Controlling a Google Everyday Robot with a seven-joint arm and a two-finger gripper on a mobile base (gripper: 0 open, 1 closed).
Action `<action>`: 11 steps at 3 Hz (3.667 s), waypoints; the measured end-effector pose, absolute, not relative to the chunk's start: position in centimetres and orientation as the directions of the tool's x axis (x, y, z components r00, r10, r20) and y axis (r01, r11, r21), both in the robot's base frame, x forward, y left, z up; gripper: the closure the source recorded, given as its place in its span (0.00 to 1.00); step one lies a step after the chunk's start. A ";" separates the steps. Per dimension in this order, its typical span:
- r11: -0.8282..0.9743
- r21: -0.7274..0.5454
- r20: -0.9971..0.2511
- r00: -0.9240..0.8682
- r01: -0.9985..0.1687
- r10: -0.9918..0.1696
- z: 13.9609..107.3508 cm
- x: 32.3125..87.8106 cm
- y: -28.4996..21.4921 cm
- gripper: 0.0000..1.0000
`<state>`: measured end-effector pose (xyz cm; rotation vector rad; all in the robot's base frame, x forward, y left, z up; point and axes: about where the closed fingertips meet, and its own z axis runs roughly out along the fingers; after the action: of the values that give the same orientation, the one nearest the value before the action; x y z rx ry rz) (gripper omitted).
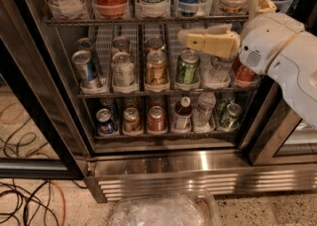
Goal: Pick redbull can from top shelf of fridge
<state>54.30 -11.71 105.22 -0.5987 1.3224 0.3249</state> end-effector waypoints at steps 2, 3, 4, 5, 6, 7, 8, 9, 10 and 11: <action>0.808 -0.223 -0.967 0.232 -0.546 -0.110 105.2 54.3 -11.7 0.07; 0.808 -0.223 -0.966 0.232 -0.546 -0.110 105.2 54.3 -11.7 0.13; 0.808 -0.223 -0.966 0.232 -0.546 -0.110 105.2 54.3 -11.7 0.14; 0.808 -0.223 -0.966 0.232 -0.546 -0.110 105.2 54.3 -11.7 0.32; 0.808 -0.223 -0.966 0.232 -0.546 -0.111 105.2 54.3 -11.7 0.28; 0.808 -0.223 -0.966 0.232 -0.546 -0.110 105.2 54.3 -11.7 0.30; 0.809 -0.218 -0.968 0.228 -0.545 -0.108 105.2 54.3 -11.6 0.40; 0.822 -0.177 -0.976 0.204 -0.542 -0.075 105.1 54.8 -11.7 0.38; 0.828 -0.156 -0.979 0.194 -0.539 -0.058 105.2 55.5 -11.7 0.39; 0.829 -0.145 -0.981 0.190 -0.541 -0.047 105.4 56.5 -11.5 0.37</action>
Offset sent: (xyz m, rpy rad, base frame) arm 0.0000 0.0000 0.0000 -0.0001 0.0000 0.0000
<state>56.47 -11.55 105.42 -0.5269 1.3499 0.3699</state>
